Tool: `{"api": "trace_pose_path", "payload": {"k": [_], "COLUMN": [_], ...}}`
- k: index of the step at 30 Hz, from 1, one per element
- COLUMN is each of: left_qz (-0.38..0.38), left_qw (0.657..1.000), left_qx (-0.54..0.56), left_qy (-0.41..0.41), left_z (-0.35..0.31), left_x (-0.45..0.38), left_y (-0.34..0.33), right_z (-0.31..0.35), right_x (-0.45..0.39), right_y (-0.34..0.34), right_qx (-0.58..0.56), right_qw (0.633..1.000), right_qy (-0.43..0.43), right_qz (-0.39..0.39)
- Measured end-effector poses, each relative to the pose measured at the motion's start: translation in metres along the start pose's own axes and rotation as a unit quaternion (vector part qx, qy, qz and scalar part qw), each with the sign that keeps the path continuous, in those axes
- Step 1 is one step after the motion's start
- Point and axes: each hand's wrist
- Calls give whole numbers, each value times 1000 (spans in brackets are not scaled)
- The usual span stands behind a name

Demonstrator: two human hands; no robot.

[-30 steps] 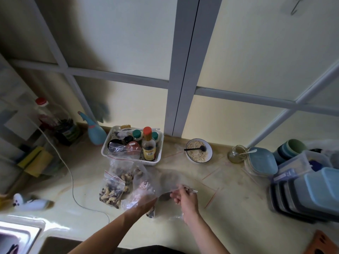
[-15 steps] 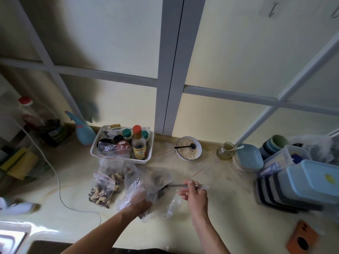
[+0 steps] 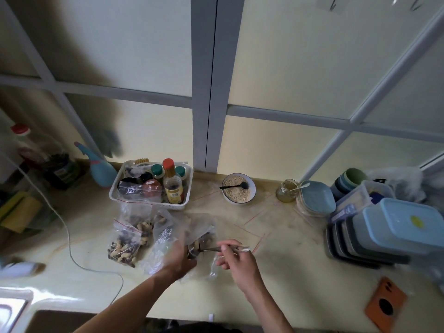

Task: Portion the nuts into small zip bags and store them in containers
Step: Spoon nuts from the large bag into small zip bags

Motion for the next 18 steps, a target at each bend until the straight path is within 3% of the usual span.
{"api": "trace_pose_path", "payload": {"k": [5,10,13,18], "left_qz": [-69,-86,-82,-92], "left_qw": [995,991,988,988], "left_qx": [71,105,130,122], "left_qy": [-21,8,19,34], "left_z": [-15,-15,-16,0], "left_x": [7,13,15,7], "left_y": [0,-4,-7,-13], "right_z": [2,-4,-8,-2], "right_x": [10,15,18,16], "right_y": [5,7,9,14], "right_qx": [125,301,342,294], "right_qw": [982,920,899,919], "right_qy": [59,133,152,177], "right_qz": [125,214,228,192]}}
Point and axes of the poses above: each hand's wrist, its own x-axis away from the middle knuckle, its own y-axis out of the back of the hand, z = x × y, and after that the axes turned 9 degrees about z, right-handed
